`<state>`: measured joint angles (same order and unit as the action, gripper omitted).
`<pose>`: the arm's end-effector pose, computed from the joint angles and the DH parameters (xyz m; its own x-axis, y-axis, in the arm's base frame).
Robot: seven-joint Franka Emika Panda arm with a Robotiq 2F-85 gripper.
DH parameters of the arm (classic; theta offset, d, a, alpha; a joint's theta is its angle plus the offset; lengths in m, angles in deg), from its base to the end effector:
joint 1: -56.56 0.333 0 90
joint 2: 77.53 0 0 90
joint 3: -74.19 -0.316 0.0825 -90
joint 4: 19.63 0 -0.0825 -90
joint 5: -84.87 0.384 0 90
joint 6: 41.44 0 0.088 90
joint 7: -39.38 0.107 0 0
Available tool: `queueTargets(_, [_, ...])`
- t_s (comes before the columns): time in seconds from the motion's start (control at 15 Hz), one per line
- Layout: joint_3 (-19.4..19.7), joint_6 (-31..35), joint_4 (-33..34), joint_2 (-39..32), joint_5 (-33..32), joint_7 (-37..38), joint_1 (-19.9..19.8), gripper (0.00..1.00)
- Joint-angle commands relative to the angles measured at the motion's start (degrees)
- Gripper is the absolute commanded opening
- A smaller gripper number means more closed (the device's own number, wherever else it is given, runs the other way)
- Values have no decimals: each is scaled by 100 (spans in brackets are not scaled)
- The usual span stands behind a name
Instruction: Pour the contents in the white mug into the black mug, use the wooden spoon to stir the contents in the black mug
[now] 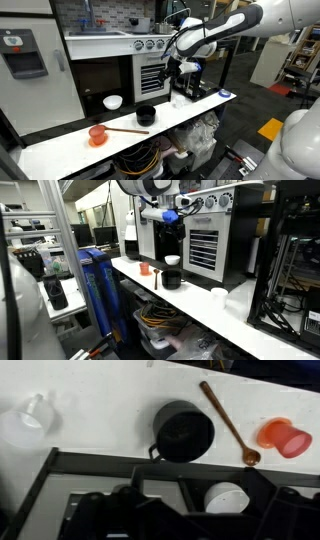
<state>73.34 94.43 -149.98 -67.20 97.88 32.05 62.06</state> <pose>0.5088 0.0594 0.4593 0.9574 0.0709 0.2800 0.1188 -0.9803 -0.1579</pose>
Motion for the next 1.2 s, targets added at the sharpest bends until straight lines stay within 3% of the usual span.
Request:
queueTargets(0.0, [-115,64,9,-38,510,-907,338,100])
queueTargets(0.2, [-240,15,53,-88,757,-1340,573,100])
queueTargets(0.27, [-233,1,10,-18,575,-1027,464,100])
queueTargets(0.93, [-285,1,10,-23,609,-1122,562,100])
queueTargets(1.13, [-140,-77,304,-257,790,-1915,599,100])
